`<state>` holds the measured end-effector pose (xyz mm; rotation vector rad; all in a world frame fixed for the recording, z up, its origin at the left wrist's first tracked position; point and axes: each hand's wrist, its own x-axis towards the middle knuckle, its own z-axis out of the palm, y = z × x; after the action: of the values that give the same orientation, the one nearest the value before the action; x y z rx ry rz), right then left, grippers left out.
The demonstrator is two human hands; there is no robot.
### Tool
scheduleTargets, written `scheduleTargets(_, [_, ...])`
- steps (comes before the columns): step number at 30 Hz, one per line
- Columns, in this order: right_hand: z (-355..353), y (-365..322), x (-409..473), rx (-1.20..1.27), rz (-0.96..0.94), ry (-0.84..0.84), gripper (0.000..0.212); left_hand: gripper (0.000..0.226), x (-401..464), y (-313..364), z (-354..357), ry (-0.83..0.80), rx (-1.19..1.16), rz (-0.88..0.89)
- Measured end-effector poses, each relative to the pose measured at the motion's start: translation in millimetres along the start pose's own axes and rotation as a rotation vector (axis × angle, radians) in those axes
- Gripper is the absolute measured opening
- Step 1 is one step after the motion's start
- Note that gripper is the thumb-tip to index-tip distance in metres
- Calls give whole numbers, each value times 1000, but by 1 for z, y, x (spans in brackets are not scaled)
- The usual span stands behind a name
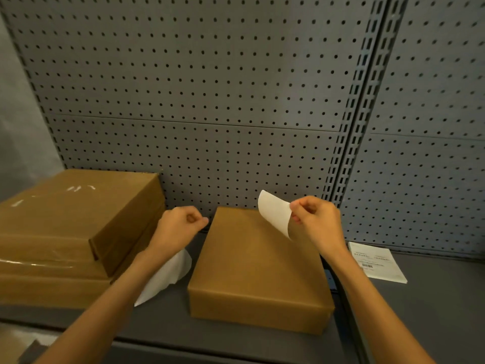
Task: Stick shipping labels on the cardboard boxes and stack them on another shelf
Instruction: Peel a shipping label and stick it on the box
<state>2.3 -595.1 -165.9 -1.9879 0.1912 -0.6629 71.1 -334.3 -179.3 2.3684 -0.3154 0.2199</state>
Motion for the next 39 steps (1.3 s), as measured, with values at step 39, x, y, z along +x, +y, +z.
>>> scheduleTargets(39, [11, 2, -26, -14, 57, -72, 12, 18, -6, 74, 24, -79, -774, -140])
